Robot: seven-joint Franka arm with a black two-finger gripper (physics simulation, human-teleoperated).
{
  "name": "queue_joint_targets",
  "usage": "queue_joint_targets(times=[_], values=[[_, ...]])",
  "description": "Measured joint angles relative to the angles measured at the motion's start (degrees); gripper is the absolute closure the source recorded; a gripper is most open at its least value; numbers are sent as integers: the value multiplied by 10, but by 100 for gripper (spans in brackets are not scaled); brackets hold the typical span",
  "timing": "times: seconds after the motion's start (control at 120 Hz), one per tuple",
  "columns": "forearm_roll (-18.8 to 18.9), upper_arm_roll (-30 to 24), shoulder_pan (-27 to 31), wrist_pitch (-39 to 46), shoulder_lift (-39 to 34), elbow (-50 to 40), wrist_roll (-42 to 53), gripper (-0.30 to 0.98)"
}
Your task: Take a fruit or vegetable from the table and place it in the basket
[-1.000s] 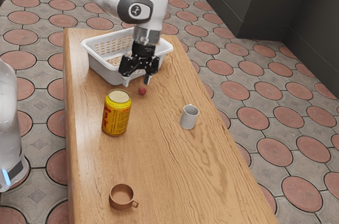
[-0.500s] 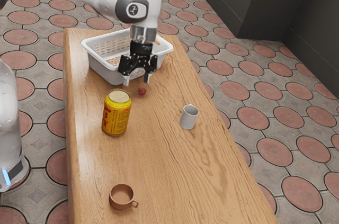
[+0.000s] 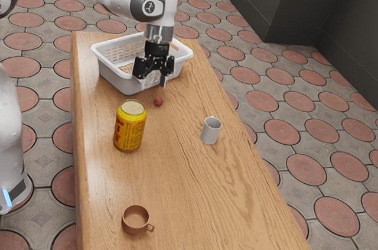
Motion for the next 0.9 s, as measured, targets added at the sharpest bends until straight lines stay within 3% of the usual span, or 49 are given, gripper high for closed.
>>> queue_joint_targets(times=[0.9], values=[[-15,-8,5,36,70,22,10,0]])
